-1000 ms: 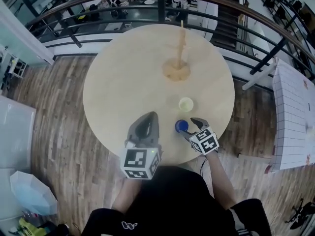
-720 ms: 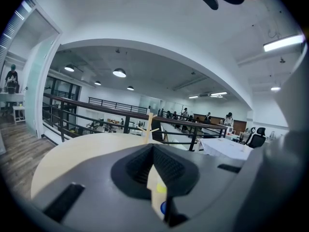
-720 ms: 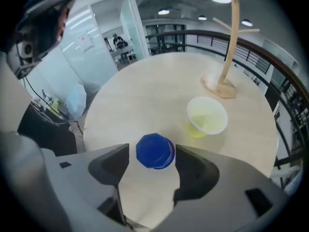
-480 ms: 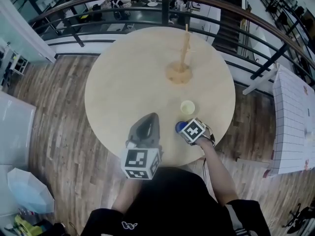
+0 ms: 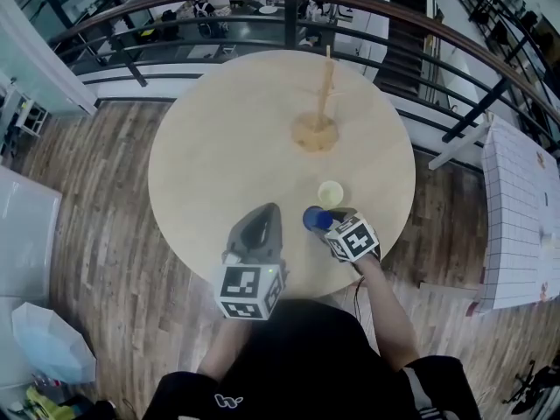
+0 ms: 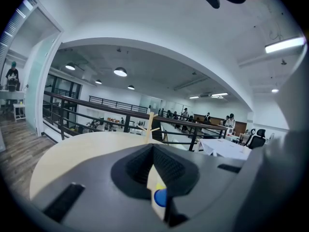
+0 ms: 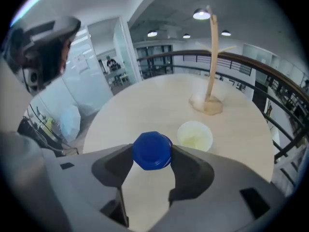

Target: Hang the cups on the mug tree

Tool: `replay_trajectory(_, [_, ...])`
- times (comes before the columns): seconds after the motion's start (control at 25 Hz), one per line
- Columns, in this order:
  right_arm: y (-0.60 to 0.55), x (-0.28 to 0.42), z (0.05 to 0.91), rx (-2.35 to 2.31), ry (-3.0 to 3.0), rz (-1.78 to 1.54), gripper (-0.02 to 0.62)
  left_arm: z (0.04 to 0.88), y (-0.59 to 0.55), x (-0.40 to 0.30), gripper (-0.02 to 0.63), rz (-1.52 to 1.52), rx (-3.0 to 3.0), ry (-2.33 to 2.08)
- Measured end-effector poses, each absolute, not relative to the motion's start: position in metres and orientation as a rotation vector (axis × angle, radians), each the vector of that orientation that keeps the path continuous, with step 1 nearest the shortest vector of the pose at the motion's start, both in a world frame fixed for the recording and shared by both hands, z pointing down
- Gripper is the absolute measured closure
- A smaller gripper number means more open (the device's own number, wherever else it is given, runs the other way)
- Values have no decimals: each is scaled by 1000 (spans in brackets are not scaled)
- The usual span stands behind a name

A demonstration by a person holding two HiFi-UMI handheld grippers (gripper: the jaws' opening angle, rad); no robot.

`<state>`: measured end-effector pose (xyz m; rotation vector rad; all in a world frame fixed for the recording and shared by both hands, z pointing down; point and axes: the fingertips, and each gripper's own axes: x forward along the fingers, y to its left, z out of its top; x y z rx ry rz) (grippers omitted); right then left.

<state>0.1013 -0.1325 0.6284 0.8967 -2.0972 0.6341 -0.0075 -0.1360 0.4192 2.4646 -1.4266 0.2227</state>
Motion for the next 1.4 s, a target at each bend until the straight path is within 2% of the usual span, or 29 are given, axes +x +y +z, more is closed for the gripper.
replay_trajectory(0.16, [-150, 101, 543, 1130, -2442, 543, 347, 418, -141, -9, 606, 197, 2437, -1461])
replay_trajectory(0.28, [-151, 127, 477, 1421, -2703, 473, 348, 417, -145, -7, 606, 187, 2430, -1480])
replay_trajectory(0.48, [-136, 186, 431, 1959, -2601, 342, 348, 418, -148, -7, 606, 165, 2417, -1493])
replay_trajectory(0.72, [-157, 199, 440, 1876, -2571, 342, 348, 420, -151, 2, 606, 150, 2429, -1467])
replay_trajectory(0.92, [-230, 228, 434, 1742, -2422, 294, 348, 425, -149, -11, 606, 165, 2392, -1495])
replay_trajectory(1.2, [-344, 275, 444, 1630, -2407, 890, 348, 422, -155, -32, 606, 141, 2346, -1564])
replay_trajectory(1.4, [-386, 259, 457, 1360, -2403, 1058, 348, 423, -157, -56, 606, 151, 2293, -1623])
